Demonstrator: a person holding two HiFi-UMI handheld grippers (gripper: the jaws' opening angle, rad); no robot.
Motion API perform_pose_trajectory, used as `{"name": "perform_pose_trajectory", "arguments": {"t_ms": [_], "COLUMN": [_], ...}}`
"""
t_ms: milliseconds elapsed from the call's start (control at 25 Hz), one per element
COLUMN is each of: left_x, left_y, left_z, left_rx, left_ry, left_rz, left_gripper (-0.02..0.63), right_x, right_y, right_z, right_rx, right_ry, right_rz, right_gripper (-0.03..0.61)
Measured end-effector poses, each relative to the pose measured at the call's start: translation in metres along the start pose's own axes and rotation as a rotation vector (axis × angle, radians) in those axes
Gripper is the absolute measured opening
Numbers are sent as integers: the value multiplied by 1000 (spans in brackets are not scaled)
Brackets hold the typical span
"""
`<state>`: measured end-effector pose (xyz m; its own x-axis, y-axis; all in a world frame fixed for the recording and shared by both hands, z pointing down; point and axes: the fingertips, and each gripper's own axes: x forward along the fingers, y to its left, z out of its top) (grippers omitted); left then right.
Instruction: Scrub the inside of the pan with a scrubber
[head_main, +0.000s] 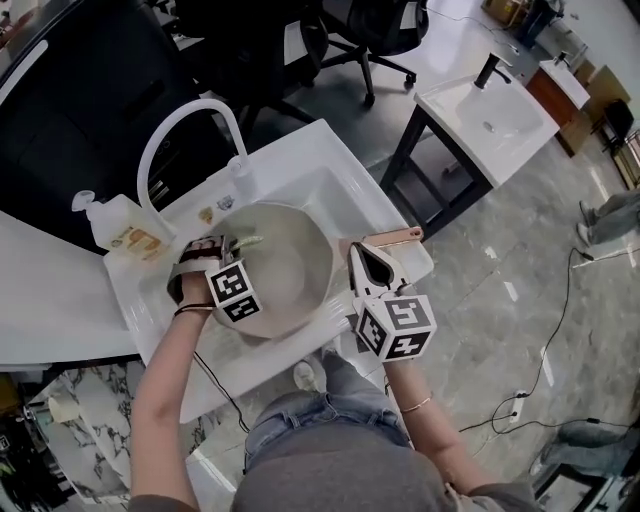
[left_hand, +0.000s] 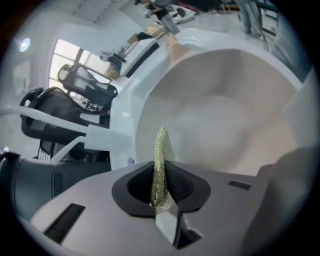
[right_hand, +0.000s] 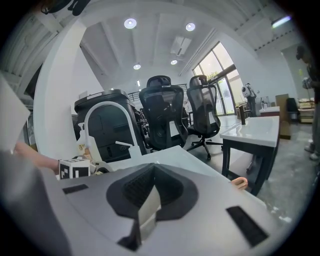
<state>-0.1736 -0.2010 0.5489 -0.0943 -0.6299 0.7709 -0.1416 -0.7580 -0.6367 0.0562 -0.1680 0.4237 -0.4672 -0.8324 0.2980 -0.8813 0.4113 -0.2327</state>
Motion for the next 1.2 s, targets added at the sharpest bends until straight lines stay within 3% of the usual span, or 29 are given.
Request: {"name": "perform_pose_trajectory", "arguments": {"t_ms": [80, 200, 400, 720, 920, 1200], "left_x": [3, 1, -7, -20, -35, -63], "left_y": [-19, -43, -72, -108, -123, -148], "left_z": [-7, -11, -14, -30, -25, -7], "left_rx": [86, 107, 41, -55, -109, -139], "left_ry": [37, 57, 111, 245, 234, 221], "left_rz": [-68, -193, -411, -628, -725, -943], "left_gripper": [58, 57, 57, 57, 57, 55], "right_x": [-4, -9, -15, -23, -25, -25], "right_y": [2, 4, 9, 16, 19, 22], "right_z": [-2, -5, -11, -17, -20, -20], "right_rx": [4, 6, 5, 7, 13, 13], "right_ry": [-2, -2, 10, 16, 17, 14], "right_rz": [-2, -8, -17, -27, -25, -23], "right_gripper": [11, 11, 11, 11, 11, 11]}}
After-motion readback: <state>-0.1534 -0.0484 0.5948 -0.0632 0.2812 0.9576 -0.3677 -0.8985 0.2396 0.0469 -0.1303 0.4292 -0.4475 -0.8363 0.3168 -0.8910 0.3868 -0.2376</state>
